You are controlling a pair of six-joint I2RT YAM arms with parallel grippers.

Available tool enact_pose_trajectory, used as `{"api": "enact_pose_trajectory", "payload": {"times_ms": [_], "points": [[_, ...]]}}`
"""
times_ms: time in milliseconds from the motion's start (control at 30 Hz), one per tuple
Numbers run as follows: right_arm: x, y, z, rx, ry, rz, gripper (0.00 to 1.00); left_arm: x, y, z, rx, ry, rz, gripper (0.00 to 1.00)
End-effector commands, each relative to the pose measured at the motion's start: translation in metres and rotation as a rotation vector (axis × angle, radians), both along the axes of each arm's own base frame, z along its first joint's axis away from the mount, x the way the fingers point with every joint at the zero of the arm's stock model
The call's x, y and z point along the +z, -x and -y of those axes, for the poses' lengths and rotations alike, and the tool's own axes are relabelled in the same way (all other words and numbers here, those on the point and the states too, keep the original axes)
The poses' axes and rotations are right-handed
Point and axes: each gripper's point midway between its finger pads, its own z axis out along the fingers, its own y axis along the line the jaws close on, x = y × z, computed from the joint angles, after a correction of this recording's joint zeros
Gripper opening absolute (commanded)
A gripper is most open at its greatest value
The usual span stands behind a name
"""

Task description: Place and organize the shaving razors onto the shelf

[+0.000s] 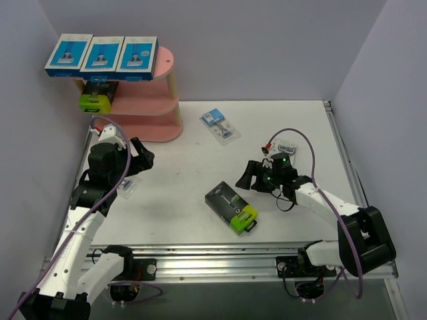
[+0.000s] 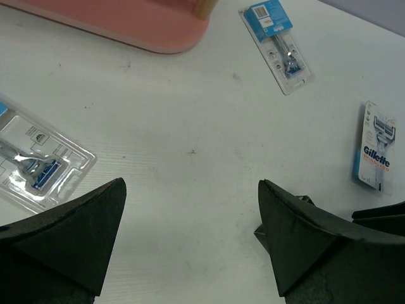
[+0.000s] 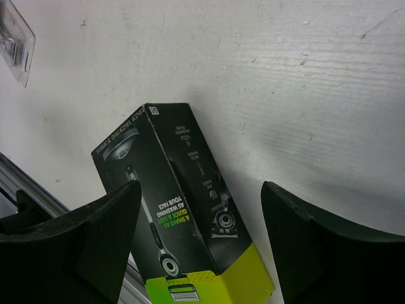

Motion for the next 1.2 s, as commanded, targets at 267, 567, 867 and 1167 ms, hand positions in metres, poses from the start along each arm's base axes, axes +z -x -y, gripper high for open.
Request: {"api": "enact_pose_trajectory", "payload": {"times_ms": [267, 567, 867, 1167], "points": [[0.066, 0.019, -0.030, 0.110, 0.169, 0.186, 0.72, -0.004, -0.004, 0.011, -0.081, -0.023, 0.082, 0.94], [0.044, 0.048, -0.055, 0.202, 0.280, 0.138, 0.24, 0.000, -0.001, 0.022, -0.190, -0.031, 0.097, 0.09], [0.031, 0.067, -0.072, 0.279, 0.326, 0.125, 0.14, -0.004, 0.002, 0.015, -0.177, -0.008, 0.091, 0.63], [0.015, 0.079, -0.075, 0.314, 0.475, 0.125, 0.54, -0.006, 0.001, 0.008, -0.147, -0.010, 0.081, 0.97]]}}
